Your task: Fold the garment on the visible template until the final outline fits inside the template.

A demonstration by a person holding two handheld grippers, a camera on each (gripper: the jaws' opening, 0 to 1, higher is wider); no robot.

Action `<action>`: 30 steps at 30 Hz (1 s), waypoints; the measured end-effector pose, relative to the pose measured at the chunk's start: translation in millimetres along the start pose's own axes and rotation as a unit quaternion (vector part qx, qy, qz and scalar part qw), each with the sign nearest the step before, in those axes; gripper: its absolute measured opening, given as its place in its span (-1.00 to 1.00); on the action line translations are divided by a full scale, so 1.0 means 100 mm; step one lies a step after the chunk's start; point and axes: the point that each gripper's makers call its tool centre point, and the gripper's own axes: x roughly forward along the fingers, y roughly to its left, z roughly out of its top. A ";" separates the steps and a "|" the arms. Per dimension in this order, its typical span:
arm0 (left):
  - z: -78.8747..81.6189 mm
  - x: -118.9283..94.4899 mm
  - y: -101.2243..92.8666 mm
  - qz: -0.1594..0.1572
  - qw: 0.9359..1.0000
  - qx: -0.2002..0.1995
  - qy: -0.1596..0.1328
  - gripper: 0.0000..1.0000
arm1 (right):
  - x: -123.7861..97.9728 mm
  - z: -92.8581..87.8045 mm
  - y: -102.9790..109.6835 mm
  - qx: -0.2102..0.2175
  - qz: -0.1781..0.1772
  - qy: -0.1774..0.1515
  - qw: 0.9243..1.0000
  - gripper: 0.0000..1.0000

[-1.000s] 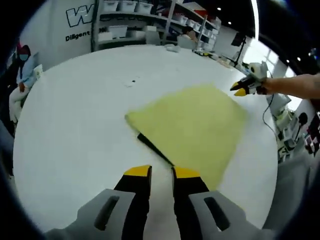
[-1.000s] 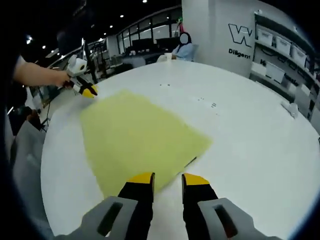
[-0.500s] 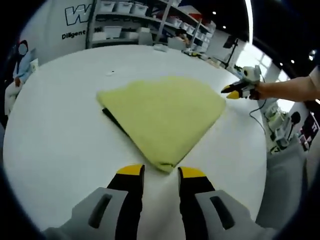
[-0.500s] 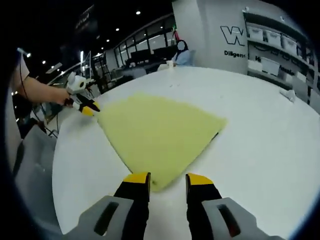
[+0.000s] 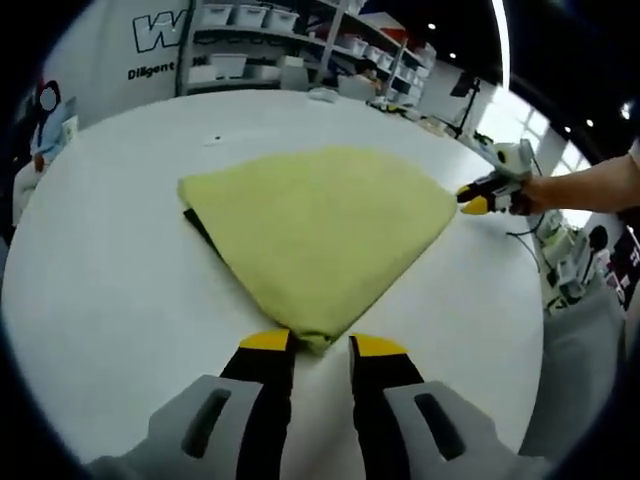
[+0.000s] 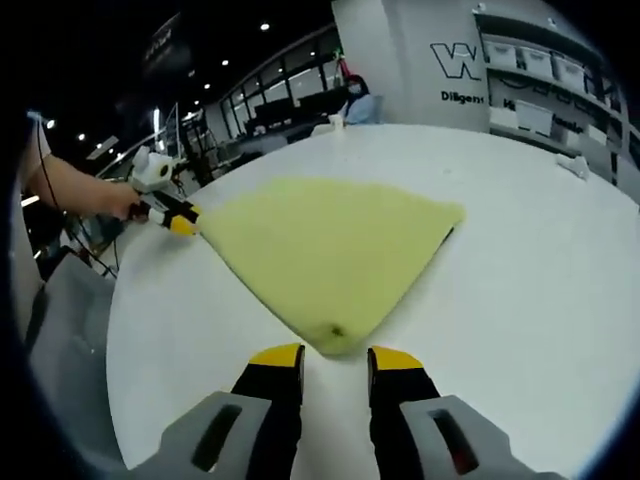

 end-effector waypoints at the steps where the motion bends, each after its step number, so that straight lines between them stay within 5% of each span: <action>1: 0.01 0.00 0.00 0.001 1.000 -0.001 -0.001 -0.66 | 0.00 0.00 -0.01 -0.002 -0.001 0.000 1.000 -0.69; 13: -0.01 -0.01 0.01 0.010 1.000 -0.002 -0.003 -0.84 | 0.03 0.07 0.00 -0.015 0.013 0.001 1.000 -0.99; 30: -0.05 -0.11 0.07 0.000 1.000 0.030 0.002 -0.99 | -0.11 0.05 -0.10 -0.068 0.020 0.018 0.997 -1.00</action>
